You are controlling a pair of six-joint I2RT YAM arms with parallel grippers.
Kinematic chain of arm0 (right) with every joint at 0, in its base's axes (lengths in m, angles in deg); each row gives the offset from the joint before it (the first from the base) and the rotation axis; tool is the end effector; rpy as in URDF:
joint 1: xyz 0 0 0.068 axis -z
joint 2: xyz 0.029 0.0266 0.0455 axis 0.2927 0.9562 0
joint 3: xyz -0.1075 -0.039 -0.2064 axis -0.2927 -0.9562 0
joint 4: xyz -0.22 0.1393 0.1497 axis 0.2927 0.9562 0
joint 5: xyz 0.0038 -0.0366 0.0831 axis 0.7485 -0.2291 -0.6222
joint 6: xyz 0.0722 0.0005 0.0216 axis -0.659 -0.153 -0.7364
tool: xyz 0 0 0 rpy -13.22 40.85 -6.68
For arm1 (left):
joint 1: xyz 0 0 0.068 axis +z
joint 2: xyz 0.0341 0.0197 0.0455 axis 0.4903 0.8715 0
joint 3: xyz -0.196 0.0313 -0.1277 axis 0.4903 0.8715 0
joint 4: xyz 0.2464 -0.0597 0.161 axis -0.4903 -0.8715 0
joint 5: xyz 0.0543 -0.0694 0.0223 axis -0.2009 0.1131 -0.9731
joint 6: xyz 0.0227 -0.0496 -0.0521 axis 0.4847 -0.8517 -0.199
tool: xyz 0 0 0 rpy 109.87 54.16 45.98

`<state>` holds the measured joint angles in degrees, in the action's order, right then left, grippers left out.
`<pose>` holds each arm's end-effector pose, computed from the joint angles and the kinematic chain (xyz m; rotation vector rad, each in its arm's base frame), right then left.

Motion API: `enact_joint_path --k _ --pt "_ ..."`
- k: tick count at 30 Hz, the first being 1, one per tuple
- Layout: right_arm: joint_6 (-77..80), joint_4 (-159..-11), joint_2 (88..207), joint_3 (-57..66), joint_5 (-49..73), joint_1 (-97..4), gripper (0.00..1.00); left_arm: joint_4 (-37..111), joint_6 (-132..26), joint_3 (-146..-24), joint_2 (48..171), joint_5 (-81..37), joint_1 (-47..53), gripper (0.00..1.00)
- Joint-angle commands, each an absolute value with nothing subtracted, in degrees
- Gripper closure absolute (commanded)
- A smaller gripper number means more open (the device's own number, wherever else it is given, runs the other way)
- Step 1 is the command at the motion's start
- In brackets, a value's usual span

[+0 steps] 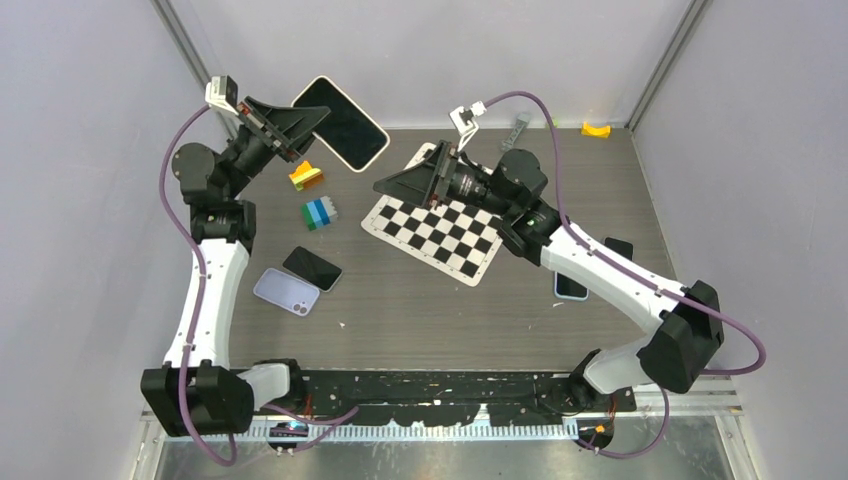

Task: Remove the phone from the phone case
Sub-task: Pick up the phone at the center of the board, then remove the phone case from the phone.

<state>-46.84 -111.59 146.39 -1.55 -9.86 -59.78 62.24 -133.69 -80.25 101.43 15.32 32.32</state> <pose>0.2713 0.2939 0.3762 -0.3538 1.5420 1.7340 0.3243 -0.0288 0.4383 -0.3270 1.4201 -1.7530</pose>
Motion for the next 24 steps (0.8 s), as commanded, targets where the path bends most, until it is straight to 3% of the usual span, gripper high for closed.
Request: enact_joint_path --k 1,8,14,24 --pt "-46.0 -116.5 146.2 3.1 -11.9 -61.3 0.14 69.0 -137.3 -81.6 99.1 14.0 31.8 1.00" --pt "-44.9 -116.1 148.3 6.0 -10.8 -62.3 0.13 69.1 -138.2 -80.6 98.8 13.6 31.2 1.00" --pt "-45.3 -114.3 150.7 9.1 -8.6 -62.4 0.40 69.0 -139.2 -79.9 98.8 13.2 30.7 1.00" --pt "-43.1 -109.5 152.7 11.2 -6.3 -62.4 0.68 69.1 -140.3 -79.1 98.9 12.9 30.0 1.00"
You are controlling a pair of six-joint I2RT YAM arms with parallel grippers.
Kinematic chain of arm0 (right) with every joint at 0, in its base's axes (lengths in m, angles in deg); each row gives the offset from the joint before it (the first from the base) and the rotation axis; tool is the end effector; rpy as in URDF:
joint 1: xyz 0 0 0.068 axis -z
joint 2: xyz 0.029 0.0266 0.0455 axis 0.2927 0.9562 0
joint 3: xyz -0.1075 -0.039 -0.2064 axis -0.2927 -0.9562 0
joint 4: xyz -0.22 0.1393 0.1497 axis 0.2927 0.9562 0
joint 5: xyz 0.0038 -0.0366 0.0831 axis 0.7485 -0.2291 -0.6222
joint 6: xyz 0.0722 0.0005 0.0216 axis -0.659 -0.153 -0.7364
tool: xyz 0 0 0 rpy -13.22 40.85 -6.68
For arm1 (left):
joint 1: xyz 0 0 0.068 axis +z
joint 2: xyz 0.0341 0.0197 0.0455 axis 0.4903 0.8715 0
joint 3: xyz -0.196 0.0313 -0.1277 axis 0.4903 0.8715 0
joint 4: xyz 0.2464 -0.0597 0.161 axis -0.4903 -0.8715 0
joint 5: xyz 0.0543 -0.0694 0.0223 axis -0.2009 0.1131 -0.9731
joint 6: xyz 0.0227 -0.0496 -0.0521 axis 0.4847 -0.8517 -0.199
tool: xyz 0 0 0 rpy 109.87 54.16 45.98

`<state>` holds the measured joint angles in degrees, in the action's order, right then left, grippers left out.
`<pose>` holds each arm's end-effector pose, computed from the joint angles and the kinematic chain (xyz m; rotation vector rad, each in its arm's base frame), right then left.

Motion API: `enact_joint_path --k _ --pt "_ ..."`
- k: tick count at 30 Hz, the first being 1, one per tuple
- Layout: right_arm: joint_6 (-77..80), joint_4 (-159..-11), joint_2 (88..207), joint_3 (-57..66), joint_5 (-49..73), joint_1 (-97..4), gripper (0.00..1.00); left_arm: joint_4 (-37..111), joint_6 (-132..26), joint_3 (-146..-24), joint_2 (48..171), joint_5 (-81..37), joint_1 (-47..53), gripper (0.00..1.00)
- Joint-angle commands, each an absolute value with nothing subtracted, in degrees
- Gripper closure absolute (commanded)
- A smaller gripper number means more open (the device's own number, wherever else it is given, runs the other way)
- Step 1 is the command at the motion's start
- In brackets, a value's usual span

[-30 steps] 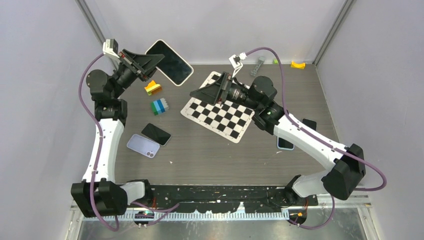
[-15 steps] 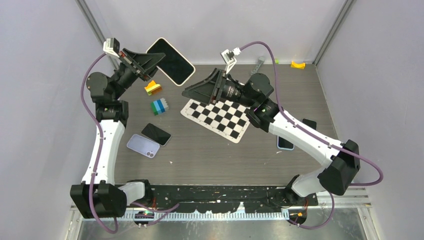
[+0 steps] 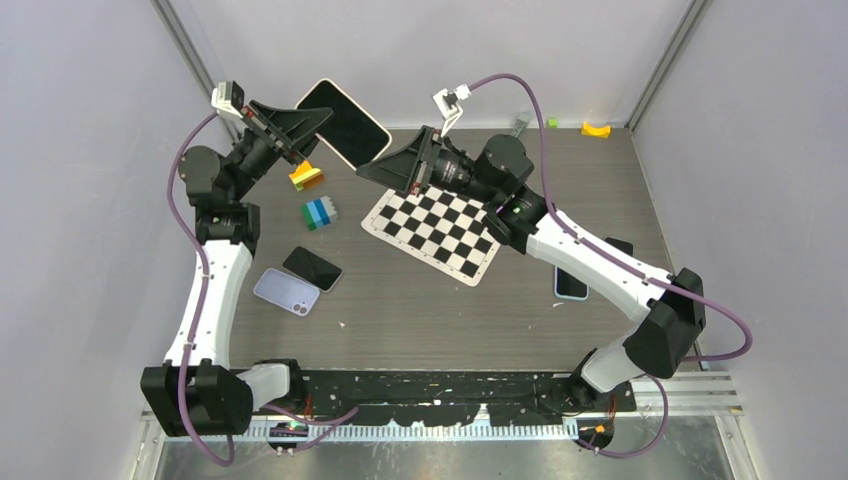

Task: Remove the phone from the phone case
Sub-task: Remove the phone case from the phone.

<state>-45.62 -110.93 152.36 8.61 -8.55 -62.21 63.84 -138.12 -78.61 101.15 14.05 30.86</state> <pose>0.2739 0.3188 0.4081 -0.3933 1.4620 1.7493 0.3245 -0.0360 0.4320 -0.3835 1.4150 -1.8274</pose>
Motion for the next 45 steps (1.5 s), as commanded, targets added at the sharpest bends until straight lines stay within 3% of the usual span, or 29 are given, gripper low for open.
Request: enact_joint_path --k 1,5,7,19,33,35,37,39,41,45 --pt "-42.6 -108.1 152.8 11.3 -5.3 -62.4 0.71 69.0 -140.4 -78.8 99.0 12.7 29.9 1.00" --pt "-37.7 -103.9 153.4 11.5 -3.1 -62.4 0.95 69.0 -142.2 -78.5 99.5 12.6 28.2 1.00" --pt "-33.7 -100.5 153.7 11.7 -1.9 -62.3 0.99 68.8 -144.1 -78.1 99.5 12.5 27.9 1.00" --pt "-6.1 -76.4 153.7 15.3 10.0 -63.1 0.99 55.8 -148.9 -76.6 101.1 15.0 24.6 1.00" --pt "-2.8 -74.7 152.0 16.6 21.3 -65.7 0.98 55.4 -149.7 -76.6 103.0 15.2 23.1 1.00" --pt "-4.8 -76.3 149.6 15.0 19.0 -65.0 0.80 54.9 -146.9 -76.7 103.0 15.4 24.5 1.00" --pt "-8.9 -78.5 146.8 12.7 12.6 -63.3 0.36 52.1 -143.1 -76.8 102.6 15.7 26.4 1.00" --pt "-12.2 -82.5 143.6 9.3 7.7 -61.5 0.14 49.8 -140.0 -77.0 102.3 15.7 27.9 1.00" --pt "-15.7 -86.2 140.9 6.3 3.0 -59.8 0.06 48.6 -138.1 -76.8 102.2 15.8 28.6 1.00" --pt "-26.0 -91.4 138.1 3.0 -0.3 -56.4 0.03 53.0 -137.9 -75.5 102.3 15.6 28.7 1.00"
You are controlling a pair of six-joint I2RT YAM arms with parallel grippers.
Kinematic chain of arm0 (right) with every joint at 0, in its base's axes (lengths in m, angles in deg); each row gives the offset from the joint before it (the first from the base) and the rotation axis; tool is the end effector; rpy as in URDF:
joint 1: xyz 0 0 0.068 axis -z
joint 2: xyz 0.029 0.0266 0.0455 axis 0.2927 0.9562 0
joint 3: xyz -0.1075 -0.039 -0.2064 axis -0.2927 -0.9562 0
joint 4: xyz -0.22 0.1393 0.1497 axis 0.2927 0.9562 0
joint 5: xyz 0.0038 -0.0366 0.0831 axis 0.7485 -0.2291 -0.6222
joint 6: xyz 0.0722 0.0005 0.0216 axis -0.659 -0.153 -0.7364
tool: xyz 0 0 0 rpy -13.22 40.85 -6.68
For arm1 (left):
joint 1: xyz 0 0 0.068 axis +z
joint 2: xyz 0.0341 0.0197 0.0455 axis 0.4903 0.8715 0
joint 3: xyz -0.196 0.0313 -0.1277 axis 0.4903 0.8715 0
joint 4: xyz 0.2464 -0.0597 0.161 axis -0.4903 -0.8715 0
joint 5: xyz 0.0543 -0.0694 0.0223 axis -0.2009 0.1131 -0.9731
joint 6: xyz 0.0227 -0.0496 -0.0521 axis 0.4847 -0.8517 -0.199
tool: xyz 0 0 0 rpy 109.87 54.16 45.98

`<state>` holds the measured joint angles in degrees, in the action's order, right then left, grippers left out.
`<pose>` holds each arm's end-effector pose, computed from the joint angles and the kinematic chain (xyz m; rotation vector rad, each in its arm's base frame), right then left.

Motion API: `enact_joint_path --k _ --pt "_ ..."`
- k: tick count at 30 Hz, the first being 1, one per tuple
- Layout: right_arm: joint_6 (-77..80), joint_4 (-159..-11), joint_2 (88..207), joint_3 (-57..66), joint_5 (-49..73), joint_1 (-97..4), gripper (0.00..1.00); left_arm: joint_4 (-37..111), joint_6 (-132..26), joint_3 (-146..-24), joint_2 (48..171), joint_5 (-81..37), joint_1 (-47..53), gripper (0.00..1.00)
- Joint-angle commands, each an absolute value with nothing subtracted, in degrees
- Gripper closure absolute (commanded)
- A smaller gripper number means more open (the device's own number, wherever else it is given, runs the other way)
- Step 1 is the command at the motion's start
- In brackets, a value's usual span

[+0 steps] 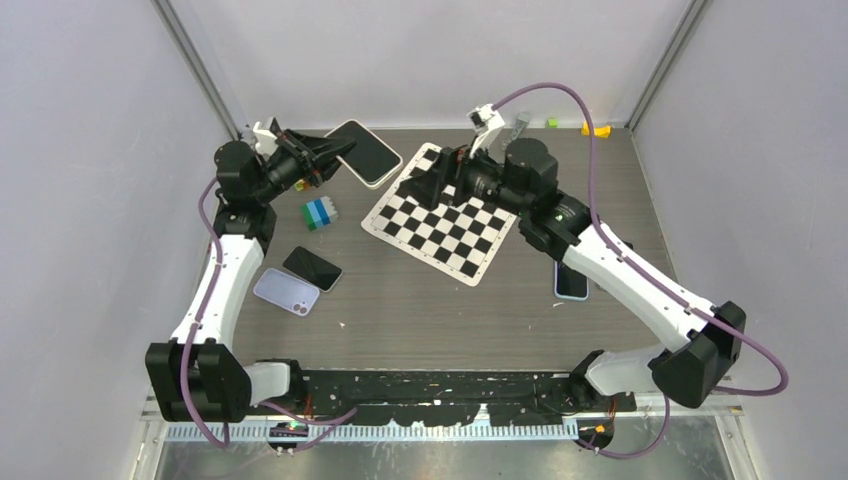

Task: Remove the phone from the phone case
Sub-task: Remove the phone case from the phone.

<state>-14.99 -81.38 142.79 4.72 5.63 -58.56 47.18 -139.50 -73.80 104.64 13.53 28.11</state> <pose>0.2813 0.2703 0.3774 -0.4768 1.7054 1.0467 0.3543 -0.0518 0.3453 -0.8225 1.7139 -1.8642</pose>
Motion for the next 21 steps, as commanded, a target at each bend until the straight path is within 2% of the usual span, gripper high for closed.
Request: enact_joint_path --k 1,7,9,11,13,15,21 --pt "-28.2 -93.6 137.8 2.5 -1.0 -55.2 0.03 53.9 -137.7 -75.5 102.3 15.5 28.7 1.00" --pt "-45.7 -102.6 140.3 1.5 -2.6 -53.8 0.05 55.7 -134.6 -75.8 101.3 16.5 28.7 1.00" --pt "-49.9 -102.6 142.4 2.9 -3.0 -53.8 0.12 56.8 -134.6 -75.5 100.8 16.4 28.7 1.00" --pt "-53.9 -102.4 144.2 4.1 -3.4 -53.8 0.26 57.9 -134.8 -75.1 100.2 16.2 28.7 1.00" --pt "-55.4 -102.3 145.3 4.7 -3.8 -53.8 0.34 59.2 -135.3 -74.6 99.8 16.0 28.7 1.00" --pt "-56.2 -102.2 145.8 4.7 -3.5 -53.8 0.40 60.1 -136.0 -74.4 99.5 15.8 28.7 1.00" --pt "-58.5 -102.5 146.4 4.2 -3.4 -53.8 0.48 63.5 -138.7 -73.2 99.2 15.0 28.7 1.00"
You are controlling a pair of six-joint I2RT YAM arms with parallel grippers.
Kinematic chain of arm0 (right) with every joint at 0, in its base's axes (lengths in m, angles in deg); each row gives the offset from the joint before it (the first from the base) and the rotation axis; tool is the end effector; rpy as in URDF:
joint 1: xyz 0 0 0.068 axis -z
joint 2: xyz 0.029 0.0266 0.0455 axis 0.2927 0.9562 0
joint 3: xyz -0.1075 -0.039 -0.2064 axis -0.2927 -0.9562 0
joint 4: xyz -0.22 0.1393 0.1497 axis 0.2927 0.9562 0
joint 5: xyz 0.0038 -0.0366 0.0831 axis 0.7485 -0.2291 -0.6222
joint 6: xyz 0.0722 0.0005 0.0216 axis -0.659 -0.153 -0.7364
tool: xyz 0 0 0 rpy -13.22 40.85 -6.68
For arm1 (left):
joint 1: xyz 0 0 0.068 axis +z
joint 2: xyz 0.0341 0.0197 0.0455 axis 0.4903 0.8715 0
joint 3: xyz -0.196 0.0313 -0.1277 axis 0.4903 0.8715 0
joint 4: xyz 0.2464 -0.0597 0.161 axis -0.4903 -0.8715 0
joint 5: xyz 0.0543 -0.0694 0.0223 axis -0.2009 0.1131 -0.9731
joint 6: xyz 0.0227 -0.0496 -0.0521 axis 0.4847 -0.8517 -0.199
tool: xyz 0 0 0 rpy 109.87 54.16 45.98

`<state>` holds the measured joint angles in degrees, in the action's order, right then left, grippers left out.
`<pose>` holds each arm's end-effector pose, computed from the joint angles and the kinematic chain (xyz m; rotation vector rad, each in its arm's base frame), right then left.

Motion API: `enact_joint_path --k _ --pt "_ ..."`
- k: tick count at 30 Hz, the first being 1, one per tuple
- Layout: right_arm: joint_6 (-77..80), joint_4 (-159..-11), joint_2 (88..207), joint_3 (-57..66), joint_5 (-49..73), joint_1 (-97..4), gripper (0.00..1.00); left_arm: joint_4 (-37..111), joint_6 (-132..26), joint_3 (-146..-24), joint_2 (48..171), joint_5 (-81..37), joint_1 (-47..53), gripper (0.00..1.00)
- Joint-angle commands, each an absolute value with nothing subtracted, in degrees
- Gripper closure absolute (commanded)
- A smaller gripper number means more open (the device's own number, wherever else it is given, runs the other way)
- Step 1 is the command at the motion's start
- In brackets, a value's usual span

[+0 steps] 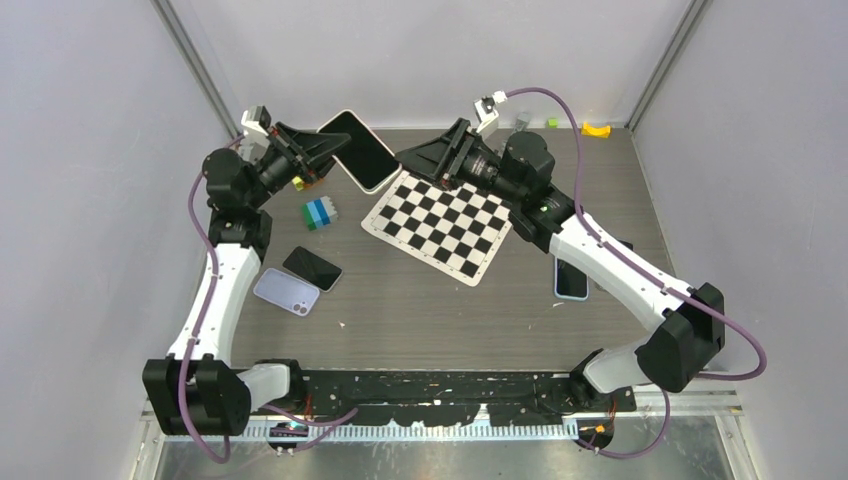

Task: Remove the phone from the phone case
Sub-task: Remove the phone case from the phone.

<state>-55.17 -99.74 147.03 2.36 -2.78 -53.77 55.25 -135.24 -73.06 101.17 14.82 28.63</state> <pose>0.3118 0.2635 0.3747 0.0214 1.7157 1.6562 0.3368 -0.0494 0.3762 -0.5478 1.6069 -1.8315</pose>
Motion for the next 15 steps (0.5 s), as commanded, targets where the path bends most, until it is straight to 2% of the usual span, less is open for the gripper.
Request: enact_joint_path --k 1,5,8,15 --pt "-58.9 -103.0 146.6 4.1 -3.5 -53.9 0.50 63.9 -139.0 -73.2 99.2 14.9 28.7 1.00" --pt "-61.5 -104.3 146.7 2.5 -3.5 -53.9 0.58 66.4 -141.8 -72.7 99.3 14.0 28.7 1.00" --pt "-63.3 -105.6 147.2 1.3 -3.4 -54.0 0.60 68.9 -144.6 -72.1 99.3 12.9 28.7 1.00" --pt "-66.8 -105.9 150.0 0.9 -3.8 -55.0 0.81 75.6 -152.3 -70.4 99.8 9.6 28.1 1.00"
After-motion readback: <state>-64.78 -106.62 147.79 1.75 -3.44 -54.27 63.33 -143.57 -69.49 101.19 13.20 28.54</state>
